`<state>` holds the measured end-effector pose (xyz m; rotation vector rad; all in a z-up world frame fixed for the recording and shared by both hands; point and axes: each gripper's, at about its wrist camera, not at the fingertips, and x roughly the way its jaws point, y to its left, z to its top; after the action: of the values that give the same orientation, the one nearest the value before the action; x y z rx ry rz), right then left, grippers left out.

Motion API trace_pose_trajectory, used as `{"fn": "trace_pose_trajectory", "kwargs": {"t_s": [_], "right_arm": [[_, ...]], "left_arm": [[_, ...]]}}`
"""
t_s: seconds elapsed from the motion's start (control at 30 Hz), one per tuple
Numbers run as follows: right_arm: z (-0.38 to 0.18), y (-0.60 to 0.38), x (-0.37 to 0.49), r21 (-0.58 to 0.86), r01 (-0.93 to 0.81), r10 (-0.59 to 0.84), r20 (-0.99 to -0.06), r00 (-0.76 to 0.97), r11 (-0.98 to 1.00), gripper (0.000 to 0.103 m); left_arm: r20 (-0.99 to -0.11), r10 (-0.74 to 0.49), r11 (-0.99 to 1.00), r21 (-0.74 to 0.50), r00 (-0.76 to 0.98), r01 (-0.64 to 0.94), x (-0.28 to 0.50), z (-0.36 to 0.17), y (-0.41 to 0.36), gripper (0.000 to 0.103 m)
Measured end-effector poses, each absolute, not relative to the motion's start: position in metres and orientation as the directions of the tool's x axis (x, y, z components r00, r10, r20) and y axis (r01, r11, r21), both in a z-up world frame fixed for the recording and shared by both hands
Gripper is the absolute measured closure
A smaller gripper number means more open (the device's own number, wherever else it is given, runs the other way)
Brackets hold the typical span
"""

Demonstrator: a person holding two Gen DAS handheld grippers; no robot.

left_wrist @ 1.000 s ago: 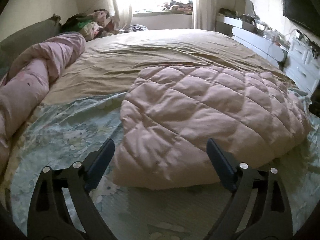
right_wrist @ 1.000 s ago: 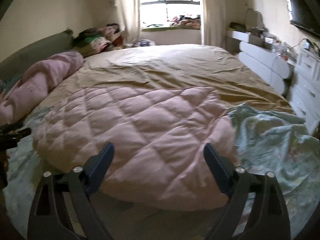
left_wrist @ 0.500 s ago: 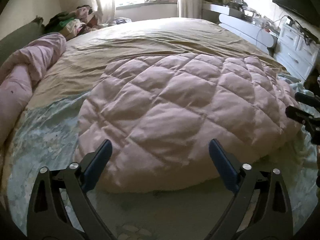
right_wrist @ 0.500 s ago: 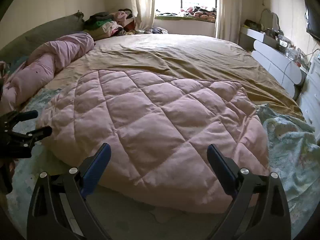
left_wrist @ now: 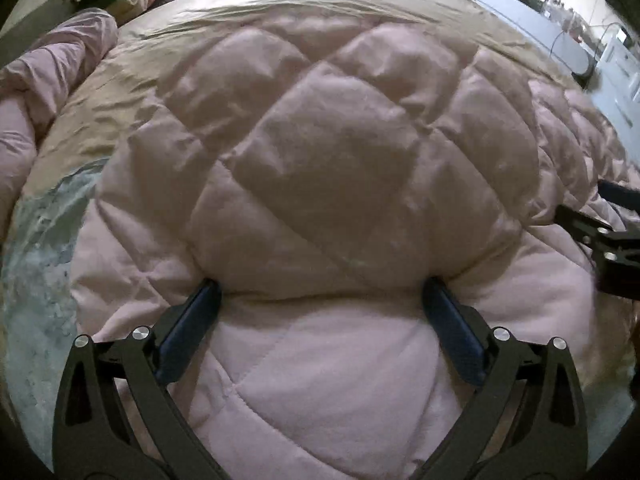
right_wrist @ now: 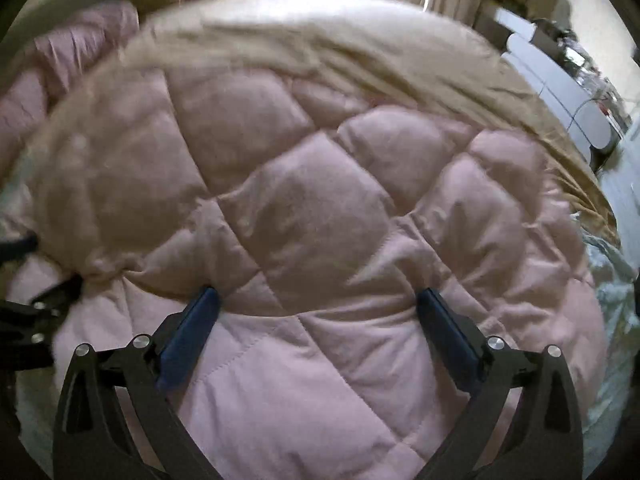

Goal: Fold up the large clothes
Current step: 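Press down and smooth the folded coat bundle with both grippers, then withdraw both grippers from the folded coat bundle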

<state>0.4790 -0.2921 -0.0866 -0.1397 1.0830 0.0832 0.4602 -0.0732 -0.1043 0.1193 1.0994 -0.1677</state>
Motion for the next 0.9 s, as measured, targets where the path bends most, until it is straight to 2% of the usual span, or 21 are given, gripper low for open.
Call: {"fn": "trace_pose_trajectory", "kwargs": {"t_s": [0.2,0.37,0.67,0.9], "right_arm": [[-0.102,-0.288,0.493,-0.088,-0.122,-0.032,-0.917,0.399,0.989,0.004],[-0.102,-0.291,0.487,-0.069,-0.107,-0.016,-0.904,0.427,0.992,0.004],[-0.096,-0.296,0.466,-0.035,-0.059,0.001,-0.853,0.522,0.998,0.004],[-0.071,-0.307,0.431,0.014,-0.035,0.032,-0.816,0.577,0.999,0.004]], "left_arm": [[-0.894,-0.090,0.981,-0.004,0.440,0.193,0.461,-0.118,-0.072,0.008],[-0.887,-0.116,0.978,-0.024,0.446,0.206,0.455,-0.114,-0.068,0.008],[-0.825,-0.191,0.973,-0.089,0.532,0.211,0.404,-0.084,-0.049,0.009],[-0.820,-0.177,0.976,-0.074,0.544,0.206,0.388,-0.068,-0.032,0.009]]}}
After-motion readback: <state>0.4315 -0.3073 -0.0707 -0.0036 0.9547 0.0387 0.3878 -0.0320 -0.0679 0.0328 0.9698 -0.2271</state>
